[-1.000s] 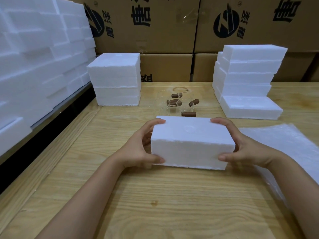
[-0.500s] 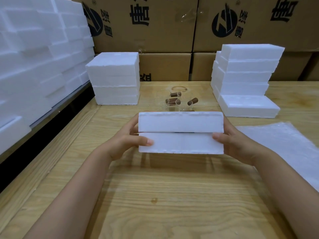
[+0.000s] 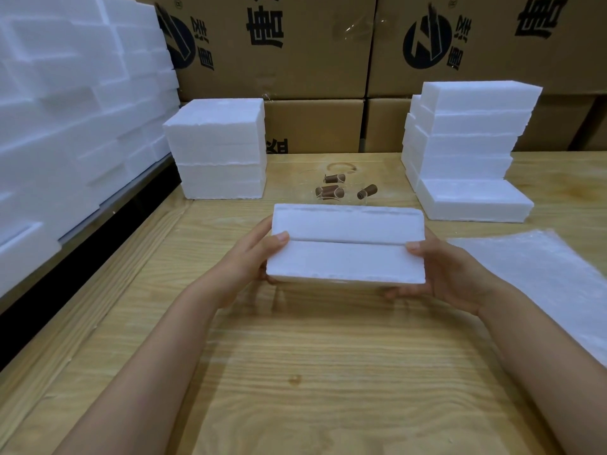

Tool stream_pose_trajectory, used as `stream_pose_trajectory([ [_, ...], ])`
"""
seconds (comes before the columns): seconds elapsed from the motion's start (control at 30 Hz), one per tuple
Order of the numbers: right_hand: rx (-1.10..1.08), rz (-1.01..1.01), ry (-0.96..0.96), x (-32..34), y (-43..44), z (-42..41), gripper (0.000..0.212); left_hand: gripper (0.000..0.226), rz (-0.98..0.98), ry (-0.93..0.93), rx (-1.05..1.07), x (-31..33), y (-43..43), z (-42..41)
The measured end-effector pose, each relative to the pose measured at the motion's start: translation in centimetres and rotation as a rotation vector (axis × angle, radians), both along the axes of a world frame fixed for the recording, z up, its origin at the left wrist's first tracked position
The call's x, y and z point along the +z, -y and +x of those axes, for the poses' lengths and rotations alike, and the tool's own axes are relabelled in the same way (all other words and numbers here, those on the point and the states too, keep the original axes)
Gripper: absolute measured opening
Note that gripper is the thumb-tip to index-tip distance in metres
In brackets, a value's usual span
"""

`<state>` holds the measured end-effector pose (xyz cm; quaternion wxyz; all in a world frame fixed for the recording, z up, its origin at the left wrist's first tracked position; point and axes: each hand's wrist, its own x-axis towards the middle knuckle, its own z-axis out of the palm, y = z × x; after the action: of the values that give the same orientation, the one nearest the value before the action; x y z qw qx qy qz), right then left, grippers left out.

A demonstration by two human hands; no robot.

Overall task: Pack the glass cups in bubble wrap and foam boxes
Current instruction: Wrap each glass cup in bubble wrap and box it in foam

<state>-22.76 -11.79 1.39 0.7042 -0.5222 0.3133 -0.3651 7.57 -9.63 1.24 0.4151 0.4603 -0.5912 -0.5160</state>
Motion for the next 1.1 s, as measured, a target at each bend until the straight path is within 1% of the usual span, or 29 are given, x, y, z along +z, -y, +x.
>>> stream_pose_trajectory([
  [0.17,-0.007,-0.083,-0.032,0.5,-0.2,0.0,0.056,0.048,-0.03,-0.009,-0.025,0.1,-0.3,0.0],
  [0.23,-0.009,-0.18,-0.07,1.0,-0.5,0.0,0.059,0.057,-0.034,-0.018,-0.063,0.1,-0.6,0.7],
  [0.33,-0.057,-0.395,-0.158,1.2,-1.3,1.1,0.07,0.076,-0.016,-0.111,-0.105,0.2,-1.1,2.5],
  [0.43,-0.101,-0.512,-0.203,0.0,-2.0,4.1,0.071,0.081,-0.019,-0.144,-0.081,0.1,-1.7,4.3],
  [0.5,-0.096,-0.553,-0.217,-0.9,-2.3,6.3,0.072,0.084,-0.024,-0.144,-0.01,-0.3,-2.0,5.4],
  [0.6,-0.075,-0.586,-0.254,-1.5,-1.7,8.8,0.08,0.087,-0.083,-0.102,0.115,-0.8,-2.1,6.8],
  [0.8,0.014,-0.617,-0.461,-2.4,1.4,12.4,0.098,0.092,-0.163,-0.083,0.311,-1.5,-1.4,8.9],
  [0.83,0.017,-0.616,-0.464,-2.5,1.9,13.0,0.099,0.09,-0.181,-0.081,0.332,-1.7,-1.1,9.1],
  [0.9,-0.004,-0.597,-0.443,-2.6,2.7,14.6,0.097,0.077,-0.208,-0.081,0.398,-1.9,-0.4,9.4],
  [1.0,-0.077,-0.587,-0.427,-2.5,4.0,17.1,0.094,0.057,-0.195,-0.086,0.593,-2.4,1.2,10.1],
  [1.03,-0.092,-0.591,-0.433,-2.4,4.5,17.9,0.093,0.059,-0.187,-0.089,0.655,-2.6,1.8,10.5],
  [1.1,-0.101,-0.597,-0.437,-2.2,5.7,19.6,0.095,0.074,-0.188,-0.072,0.739,-2.8,3.1,11.4],
])
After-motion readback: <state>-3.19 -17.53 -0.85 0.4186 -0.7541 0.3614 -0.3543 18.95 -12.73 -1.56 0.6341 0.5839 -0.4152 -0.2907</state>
